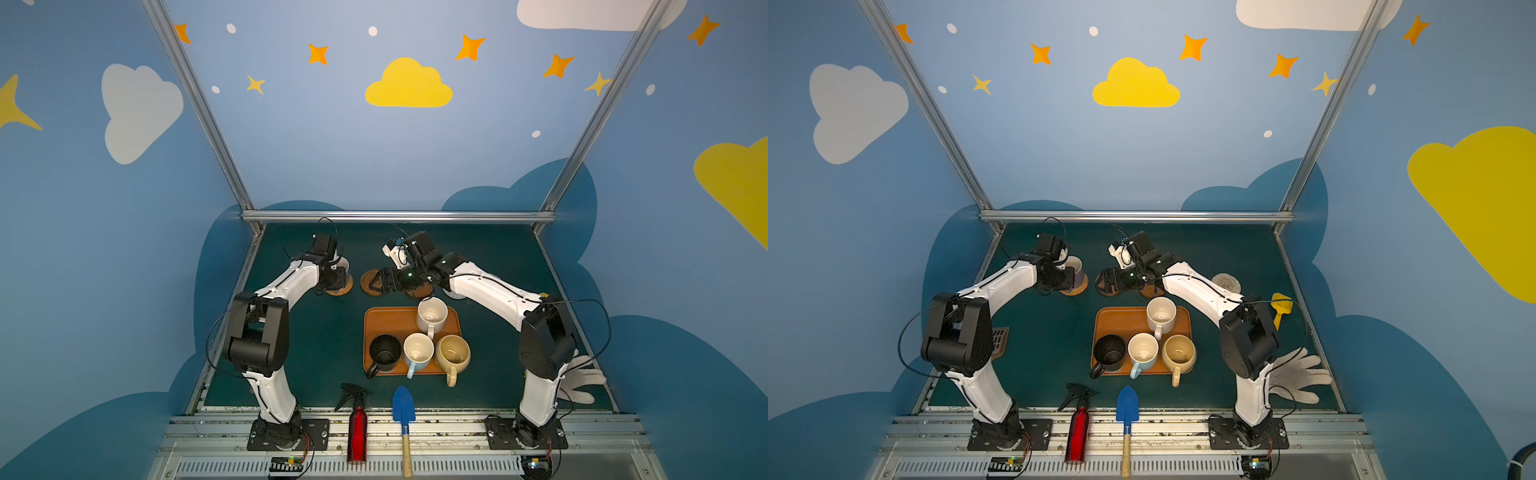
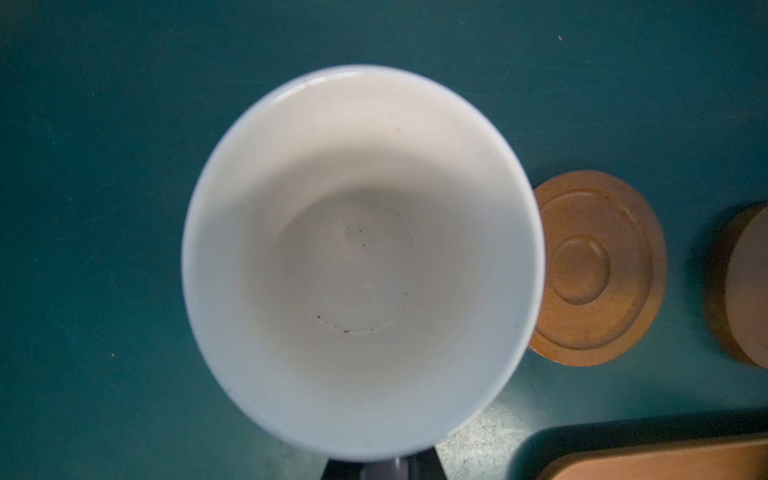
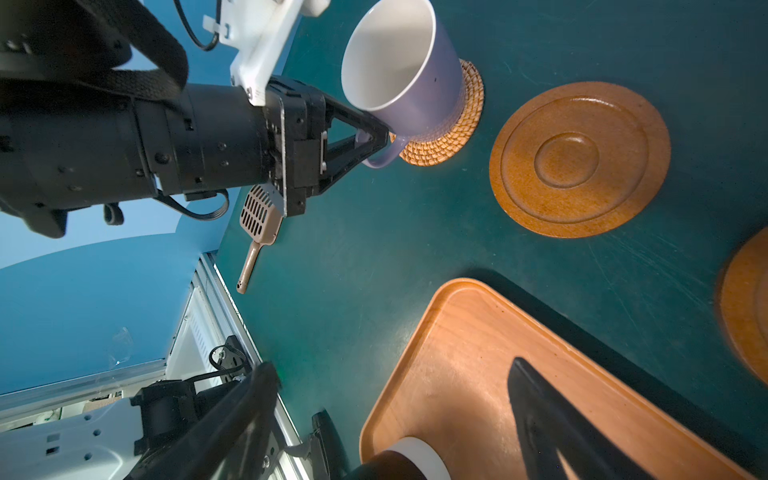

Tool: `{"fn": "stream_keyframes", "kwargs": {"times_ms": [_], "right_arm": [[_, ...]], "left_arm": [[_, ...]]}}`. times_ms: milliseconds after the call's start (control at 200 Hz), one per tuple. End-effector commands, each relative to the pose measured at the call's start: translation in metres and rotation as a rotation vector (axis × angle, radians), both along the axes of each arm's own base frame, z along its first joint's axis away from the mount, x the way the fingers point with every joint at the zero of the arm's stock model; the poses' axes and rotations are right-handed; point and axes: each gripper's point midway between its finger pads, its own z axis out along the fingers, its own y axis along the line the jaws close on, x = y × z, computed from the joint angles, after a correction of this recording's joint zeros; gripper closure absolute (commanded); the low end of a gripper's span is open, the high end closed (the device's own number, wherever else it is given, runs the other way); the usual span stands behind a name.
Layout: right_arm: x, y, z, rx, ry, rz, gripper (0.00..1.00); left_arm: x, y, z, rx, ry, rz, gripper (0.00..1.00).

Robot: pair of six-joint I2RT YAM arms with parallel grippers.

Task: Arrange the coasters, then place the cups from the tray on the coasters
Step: 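Release the mug on the rattan coaster and raise the left gripper while the right hovers, then move the right gripper over the white speckled mug while the left gripper approaches the tray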

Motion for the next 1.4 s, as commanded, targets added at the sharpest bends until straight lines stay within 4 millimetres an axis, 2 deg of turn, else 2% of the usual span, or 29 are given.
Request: {"fn": "stream_keyframes", "kwargs": {"times_ms": [0, 80, 180, 355, 516, 661, 811, 956, 1091, 1236, 1326, 1397], "right_arm": [[-0.002, -0.002, 0.011, 0.016, -0.016, 0.006, 0.13], [-0.002, -0.001, 0.013, 0.019, -0.018, 0.008, 0.13], [0.000, -0.001, 0.014, 0.018, -0.022, 0.003, 0.13], [0.002, -0.003, 0.017, 0.012, -0.037, -0.014, 0.13], [0.000, -0.011, 0.030, -0.010, -0.082, -0.028, 0.13], [-0.002, -0.034, 0.054, -0.005, -0.165, -0.081, 0.09], [-0.008, -0.064, 0.072, 0.134, -0.077, -0.133, 0.07], [-0.025, -0.105, 0.067, -0.051, -0.105, -0.186, 0.07], [-0.052, -0.141, 0.056, -0.200, -0.086, -0.225, 0.08], [-0.082, -0.179, 0.038, -0.325, -0.050, -0.283, 0.10], [-0.094, -0.195, 0.026, -0.351, -0.029, -0.342, 0.13], [-0.100, -0.201, 0.016, -0.354, -0.006, -0.372, 0.15]], "left_arm": [[0.002, 0.000, 0.004, -0.007, -0.019, -0.011, 0.78], [0.001, 0.002, 0.006, 0.002, -0.022, -0.006, 0.74], [0.001, 0.003, 0.008, 0.006, -0.027, -0.003, 0.55], [-0.003, 0.005, 0.018, 0.004, -0.059, 0.018, 0.34], [-0.011, 0.009, 0.034, 0.018, -0.041, 0.039, 0.01], [-0.023, 0.005, 0.068, -0.041, -0.092, 0.050, 0.00], [-0.040, -0.014, 0.113, -0.159, -0.162, 0.026, 0.00], [-0.063, -0.036, 0.140, -0.203, -0.191, -0.030, 0.00], [-0.090, -0.075, 0.157, -0.290, -0.182, -0.124, 0.00], [-0.124, -0.114, 0.158, -0.353, -0.139, -0.212, 0.00], [-0.144, -0.143, 0.144, -0.427, -0.094, -0.263, 0.00], [-0.154, -0.158, 0.129, -0.429, -0.063, -0.277, 0.00]]}}
